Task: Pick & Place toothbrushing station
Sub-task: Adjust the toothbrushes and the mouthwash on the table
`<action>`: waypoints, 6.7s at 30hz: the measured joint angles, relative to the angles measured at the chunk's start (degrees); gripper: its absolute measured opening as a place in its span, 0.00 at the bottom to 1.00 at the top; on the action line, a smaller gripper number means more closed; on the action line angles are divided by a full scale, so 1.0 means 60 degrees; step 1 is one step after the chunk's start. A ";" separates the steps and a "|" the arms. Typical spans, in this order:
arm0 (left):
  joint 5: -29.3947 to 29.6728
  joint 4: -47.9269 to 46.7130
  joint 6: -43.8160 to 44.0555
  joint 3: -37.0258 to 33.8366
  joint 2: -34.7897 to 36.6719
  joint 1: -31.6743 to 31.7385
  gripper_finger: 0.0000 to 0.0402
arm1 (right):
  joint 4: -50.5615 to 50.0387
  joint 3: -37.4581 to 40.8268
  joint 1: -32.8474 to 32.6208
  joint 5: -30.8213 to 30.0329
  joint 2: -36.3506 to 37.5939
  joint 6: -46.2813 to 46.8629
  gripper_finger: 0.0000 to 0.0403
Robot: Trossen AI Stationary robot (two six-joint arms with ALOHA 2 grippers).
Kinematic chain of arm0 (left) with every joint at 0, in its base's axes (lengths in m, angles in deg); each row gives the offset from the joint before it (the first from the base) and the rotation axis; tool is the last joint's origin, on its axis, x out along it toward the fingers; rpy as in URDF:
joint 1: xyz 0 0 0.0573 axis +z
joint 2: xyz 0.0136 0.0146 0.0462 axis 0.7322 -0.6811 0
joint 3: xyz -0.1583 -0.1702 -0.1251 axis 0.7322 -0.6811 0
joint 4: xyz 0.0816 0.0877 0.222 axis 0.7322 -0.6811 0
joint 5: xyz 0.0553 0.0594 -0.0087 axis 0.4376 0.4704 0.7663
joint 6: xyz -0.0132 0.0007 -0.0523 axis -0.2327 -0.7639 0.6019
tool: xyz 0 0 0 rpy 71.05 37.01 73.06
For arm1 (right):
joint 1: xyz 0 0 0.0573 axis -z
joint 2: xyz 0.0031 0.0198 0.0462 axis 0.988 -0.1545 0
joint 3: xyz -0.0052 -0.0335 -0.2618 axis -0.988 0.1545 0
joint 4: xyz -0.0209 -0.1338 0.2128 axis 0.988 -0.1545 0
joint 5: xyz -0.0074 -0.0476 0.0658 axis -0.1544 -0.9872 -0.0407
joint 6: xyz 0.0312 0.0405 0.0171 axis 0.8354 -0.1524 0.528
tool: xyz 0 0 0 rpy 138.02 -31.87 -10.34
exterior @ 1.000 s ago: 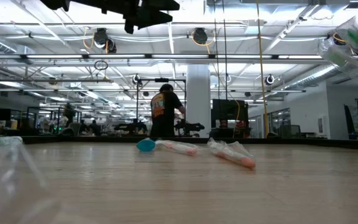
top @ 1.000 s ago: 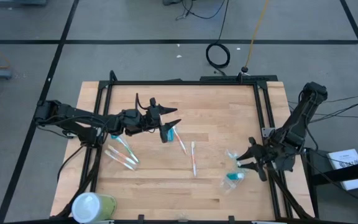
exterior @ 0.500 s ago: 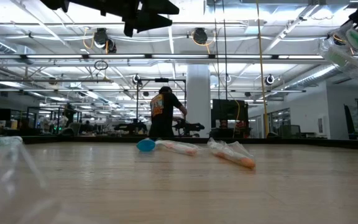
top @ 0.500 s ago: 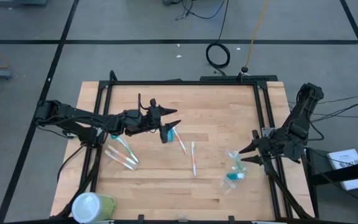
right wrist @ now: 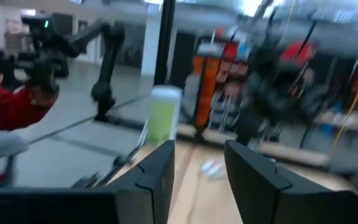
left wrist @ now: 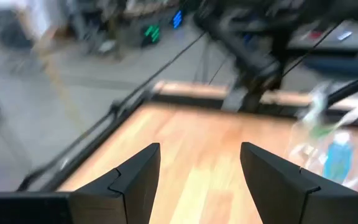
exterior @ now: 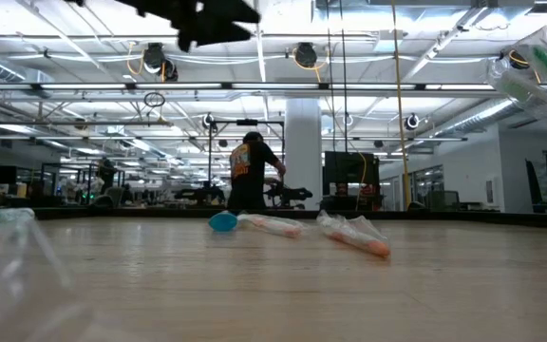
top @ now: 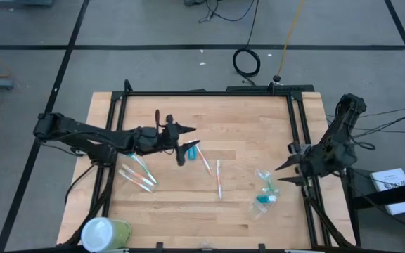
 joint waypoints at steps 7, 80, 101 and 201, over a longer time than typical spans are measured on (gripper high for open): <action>0.0943 -0.5167 0.5024 0.0000 0.1060 -0.0784 0.57 | 0.1011 0.0000 0.0035 -0.0721 -0.0007 -0.2290 0.33; 0.0824 -1.3246 1.3965 -0.0940 -0.4086 0.2776 0.57 | 0.5385 0.2073 0.0204 -0.0629 -0.0055 -0.4511 0.33; -0.0805 -1.4344 1.4854 -0.0798 -0.2845 0.0555 0.57 | 0.5239 0.2070 0.0204 -0.0659 -0.0059 -0.4532 0.33; -0.0555 -1.2036 0.9353 -0.0802 -0.3793 0.6508 0.01 | 0.5171 0.2065 0.0200 -0.0623 -0.0091 -0.4147 0.33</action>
